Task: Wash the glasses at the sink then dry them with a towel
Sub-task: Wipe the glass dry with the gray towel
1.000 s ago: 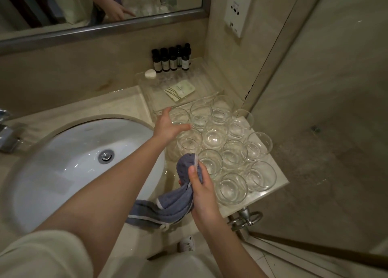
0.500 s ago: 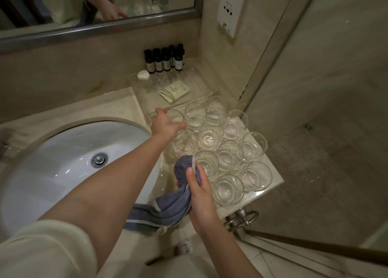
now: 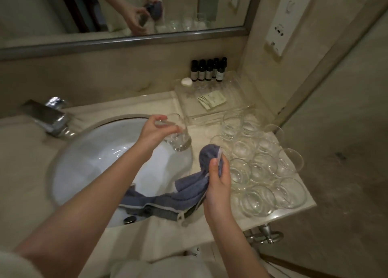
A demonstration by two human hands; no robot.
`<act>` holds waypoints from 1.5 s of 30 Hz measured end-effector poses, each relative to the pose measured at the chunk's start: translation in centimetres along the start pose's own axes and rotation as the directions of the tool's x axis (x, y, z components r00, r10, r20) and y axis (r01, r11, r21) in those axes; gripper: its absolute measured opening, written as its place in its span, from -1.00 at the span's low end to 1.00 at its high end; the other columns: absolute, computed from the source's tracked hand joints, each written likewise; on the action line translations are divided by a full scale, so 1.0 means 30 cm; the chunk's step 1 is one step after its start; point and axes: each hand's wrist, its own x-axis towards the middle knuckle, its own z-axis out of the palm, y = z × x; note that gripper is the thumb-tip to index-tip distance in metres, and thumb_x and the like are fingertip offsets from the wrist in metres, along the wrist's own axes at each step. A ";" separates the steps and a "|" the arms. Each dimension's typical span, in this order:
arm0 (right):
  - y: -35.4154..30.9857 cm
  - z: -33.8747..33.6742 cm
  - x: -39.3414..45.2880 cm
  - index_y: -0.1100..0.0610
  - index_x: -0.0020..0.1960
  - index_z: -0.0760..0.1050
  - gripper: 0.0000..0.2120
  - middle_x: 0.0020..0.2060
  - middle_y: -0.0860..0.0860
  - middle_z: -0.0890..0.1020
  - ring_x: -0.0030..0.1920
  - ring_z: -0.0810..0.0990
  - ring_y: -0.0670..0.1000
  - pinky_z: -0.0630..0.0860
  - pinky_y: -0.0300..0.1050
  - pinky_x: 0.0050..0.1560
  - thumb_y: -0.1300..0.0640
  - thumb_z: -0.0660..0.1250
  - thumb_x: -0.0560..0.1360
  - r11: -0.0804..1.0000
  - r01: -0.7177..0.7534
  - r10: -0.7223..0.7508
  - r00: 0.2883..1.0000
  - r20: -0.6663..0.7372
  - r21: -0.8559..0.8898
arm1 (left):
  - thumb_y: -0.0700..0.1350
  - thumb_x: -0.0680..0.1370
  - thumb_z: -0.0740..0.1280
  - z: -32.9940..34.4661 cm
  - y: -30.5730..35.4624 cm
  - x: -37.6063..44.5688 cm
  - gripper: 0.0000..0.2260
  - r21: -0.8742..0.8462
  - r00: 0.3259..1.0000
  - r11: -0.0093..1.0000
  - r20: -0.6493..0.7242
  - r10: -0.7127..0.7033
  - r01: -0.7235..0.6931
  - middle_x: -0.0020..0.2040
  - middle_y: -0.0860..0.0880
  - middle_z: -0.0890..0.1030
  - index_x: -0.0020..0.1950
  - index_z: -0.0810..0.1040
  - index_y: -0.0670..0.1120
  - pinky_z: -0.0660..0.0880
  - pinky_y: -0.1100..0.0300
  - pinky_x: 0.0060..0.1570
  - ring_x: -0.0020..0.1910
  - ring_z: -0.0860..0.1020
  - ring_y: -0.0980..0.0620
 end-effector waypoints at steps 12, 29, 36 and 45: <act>-0.053 0.270 -0.159 -0.18 0.32 0.24 -0.67 0.30 -0.34 0.33 0.28 0.31 -0.47 0.25 -0.56 0.18 -0.09 0.18 0.58 0.921 0.359 -0.304 0.905 0.299 -0.152 | 0.15 0.09 0.47 -0.177 -0.051 -0.335 -0.45 -0.385 0.999 0.922 -0.033 0.024 -0.035 -0.07 -0.04 0.65 0.03 0.55 0.00 0.50 0.10 -0.06 -0.09 0.61 -0.04; -0.069 0.301 -0.203 -0.23 0.29 0.22 -0.65 0.26 -0.38 0.31 0.18 0.31 -0.57 0.27 -0.57 0.16 -0.11 0.10 0.51 0.959 0.253 -0.190 0.907 0.376 -0.125 | 0.36 0.44 0.20 -0.204 -0.046 -0.438 -0.51 -0.402 0.997 0.915 -0.080 0.001 -0.033 0.08 -0.05 0.62 0.15 0.55 0.04 0.52 0.18 -0.07 -0.01 0.63 0.05; -0.097 0.327 -0.218 -0.11 0.34 0.24 -0.65 0.22 -0.26 0.43 0.17 0.42 -0.45 0.33 -0.50 0.16 -0.11 0.13 0.58 0.940 0.315 -0.235 0.876 0.421 -0.130 | 0.02 0.27 0.55 -0.218 -0.061 -0.490 -0.50 -0.421 0.976 0.884 -0.156 0.149 -0.202 -0.10 -0.01 0.63 0.12 0.44 0.04 0.54 0.31 -0.23 -0.19 0.63 0.11; -0.084 0.381 -0.269 -0.34 0.27 0.19 -0.70 0.30 -0.34 0.37 0.28 0.34 -0.43 0.29 -0.33 0.36 -0.20 0.08 0.54 0.951 0.241 -0.139 0.894 0.425 -0.195 | 0.41 0.37 0.34 -0.287 -0.044 -0.527 -0.46 -0.323 0.953 0.922 -0.274 0.126 -0.215 -0.05 0.05 0.63 0.14 0.55 0.05 0.47 0.27 -0.03 -0.03 0.62 0.10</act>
